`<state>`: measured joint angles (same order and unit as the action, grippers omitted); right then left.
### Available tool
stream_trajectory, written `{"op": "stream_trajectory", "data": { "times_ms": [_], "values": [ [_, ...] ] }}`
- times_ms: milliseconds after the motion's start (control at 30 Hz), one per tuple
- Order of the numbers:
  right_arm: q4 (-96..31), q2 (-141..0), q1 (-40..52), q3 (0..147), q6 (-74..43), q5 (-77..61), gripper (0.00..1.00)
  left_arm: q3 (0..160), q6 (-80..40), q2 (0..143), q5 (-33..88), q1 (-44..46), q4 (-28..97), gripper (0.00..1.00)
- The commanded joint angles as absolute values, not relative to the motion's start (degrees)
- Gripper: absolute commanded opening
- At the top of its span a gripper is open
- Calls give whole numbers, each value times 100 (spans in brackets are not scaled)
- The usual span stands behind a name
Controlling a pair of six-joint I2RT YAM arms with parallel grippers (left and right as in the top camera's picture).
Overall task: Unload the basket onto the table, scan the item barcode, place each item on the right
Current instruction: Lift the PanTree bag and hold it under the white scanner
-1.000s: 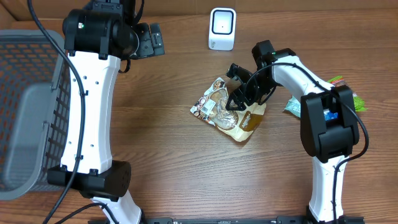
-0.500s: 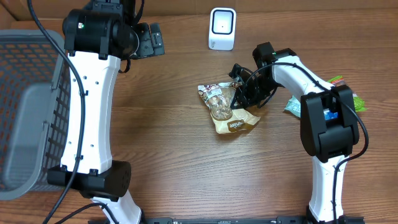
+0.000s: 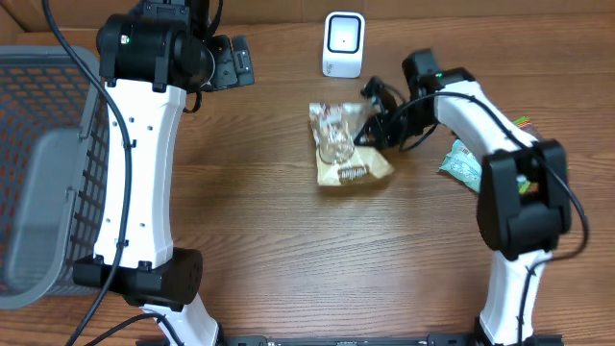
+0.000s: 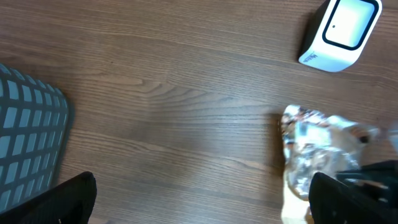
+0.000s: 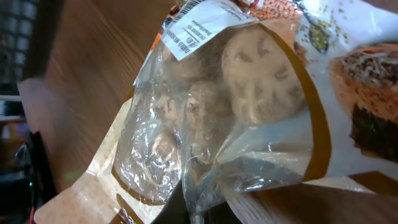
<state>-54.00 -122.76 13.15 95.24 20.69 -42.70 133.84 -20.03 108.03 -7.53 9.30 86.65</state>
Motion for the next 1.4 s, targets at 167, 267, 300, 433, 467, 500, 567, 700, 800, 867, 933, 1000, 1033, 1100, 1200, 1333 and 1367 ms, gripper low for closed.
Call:
{"op": "stream_trajectory", "data": {
  "times_ms": [167,267,300,433,467,500,567,700,800,867,933,1000,1033,1100,1200,1333,1367],
  "values": [
    [-5028,-10615,1310,9738,2075,-4292,4,13373,-2102,10814,-749,941,8656,100],
    [-4998,-10228,1310,9738,2073,-4263,4,13373,-2102,10812,-749,941,8656,100],
    [-4989,-10121,1310,9738,2075,-4213,4,13373,-2102,10814,-749,941,8656,100],
    [-4886,-9773,1313,9738,1962,-3658,4,13373,-2102,10814,-749,941,8656,100],
    [-4825,-9732,1319,9738,1787,-3356,4,13373,-2102,10814,-749,941,8654,100],
    [-4757,-9706,1345,9738,1619,-2961,4,13373,-2102,10814,-749,941,8656,100],
    [-4619,-9708,1433,9738,1275,-2088,4,13373,-2102,10814,-749,941,8656,100],
    [-4233,-9765,1839,9736,1020,-130,4,13373,-2102,10812,-749,941,8656,100],
    [-3686,-9865,2224,9732,888,1409,4,13373,-2102,10814,-749,941,8656,100],
    [-3085,-9994,2451,9706,895,2281,4,13373,-2102,10814,-749,941,8656,100],
    [-2482,-10160,2602,9706,1000,2967,4,13373,-2102,10814,-749,941,8656,100],
    [-1949,-10370,2681,9706,1500,3321,4,13373,-2102,10814,-749,941,8656,100],
    [-1791,-10471,2700,9706,1831,3391,4,13373,-2102,10814,-749,941,8654,100],
    [-1535,-10696,2698,9703,2506,3570,4,13373,-2102,10812,-749,941,8656,100],
    [-1179,-11102,2689,9703,3682,3988,4,13373,-2102,10814,-749,941,8656,100],
    [-301,-11701,2687,9703,5221,4753,4,13373,-2102,10814,-749,941,8656,100],
    [-10,-11839,2687,9703,5531,4875,4,13373,-2102,10814,-749,941,8656,100]
  ]
}}
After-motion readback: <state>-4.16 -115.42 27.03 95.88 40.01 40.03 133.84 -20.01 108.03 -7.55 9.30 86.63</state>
